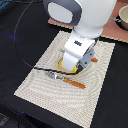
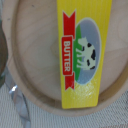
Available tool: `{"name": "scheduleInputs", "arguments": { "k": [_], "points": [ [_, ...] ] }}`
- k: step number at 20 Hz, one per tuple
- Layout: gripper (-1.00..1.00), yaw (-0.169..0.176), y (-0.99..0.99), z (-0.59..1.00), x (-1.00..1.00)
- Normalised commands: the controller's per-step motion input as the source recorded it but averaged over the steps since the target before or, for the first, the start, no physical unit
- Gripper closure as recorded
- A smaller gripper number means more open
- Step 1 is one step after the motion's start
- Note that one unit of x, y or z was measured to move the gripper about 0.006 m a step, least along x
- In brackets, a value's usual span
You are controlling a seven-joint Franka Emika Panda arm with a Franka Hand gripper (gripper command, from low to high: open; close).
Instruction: Interact with the objects in diverse but meaningful ways.
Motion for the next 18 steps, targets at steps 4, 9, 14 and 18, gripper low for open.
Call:
{"name": "scheduleInputs", "arguments": {
  "k": [4,9,14,18],
  "points": [
    [-1.00,0.000,-0.01,-0.29,-0.60],
    [-1.00,0.000,0.00,-0.18,-0.60],
    [-1.00,0.000,0.04,-0.13,-0.53],
    [-1.00,0.000,0.00,-0.12,-0.51]
  ]
}}
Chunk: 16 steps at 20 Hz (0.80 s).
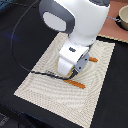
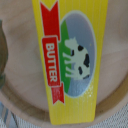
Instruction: Interact with the objects in diverse but meaningful ways.
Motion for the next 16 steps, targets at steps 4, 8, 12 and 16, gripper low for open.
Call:
{"name": "scheduleInputs", "arguments": {
  "k": [4,8,12,16],
  "points": [
    [-1.00,0.000,0.00,-0.11,-0.44],
    [-1.00,0.000,0.01,-0.17,-0.42],
    [-1.00,0.000,0.03,-0.18,-0.42],
    [-1.00,0.000,0.04,-0.18,-0.42]
  ]
}}
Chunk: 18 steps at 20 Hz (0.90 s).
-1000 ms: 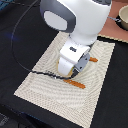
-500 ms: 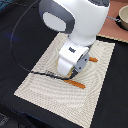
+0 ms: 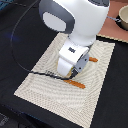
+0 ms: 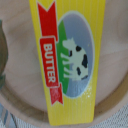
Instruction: Interact with the objects in diverse but meaningful ways.
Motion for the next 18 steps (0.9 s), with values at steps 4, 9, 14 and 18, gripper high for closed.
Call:
{"name": "scheduleInputs", "arguments": {
  "k": [4,9,14,18],
  "points": [
    [-1.00,0.000,0.02,-0.19,-0.42],
    [1.00,0.000,0.01,-0.03,-0.40],
    [1.00,0.000,0.00,0.00,-0.35],
    [1.00,0.000,0.02,0.00,-0.29]
  ]
}}
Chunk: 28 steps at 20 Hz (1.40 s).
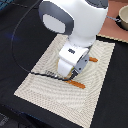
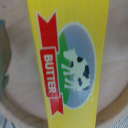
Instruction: Interact with the objects in diverse but meaningful ways.
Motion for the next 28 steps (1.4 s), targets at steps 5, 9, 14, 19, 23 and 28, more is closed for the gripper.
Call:
{"name": "scheduleInputs", "arguments": {
  "k": [5,9,14,19,23,28],
  "points": [
    [1.00,0.000,0.03,-0.03,-0.28],
    [1.00,0.000,0.05,-0.13,-0.21],
    [1.00,0.000,0.12,0.39,-0.29],
    [1.00,0.000,0.22,1.00,-0.64],
    [1.00,0.013,0.18,0.97,-0.54],
    [1.00,0.026,0.05,0.68,-0.32]
  ]
}}
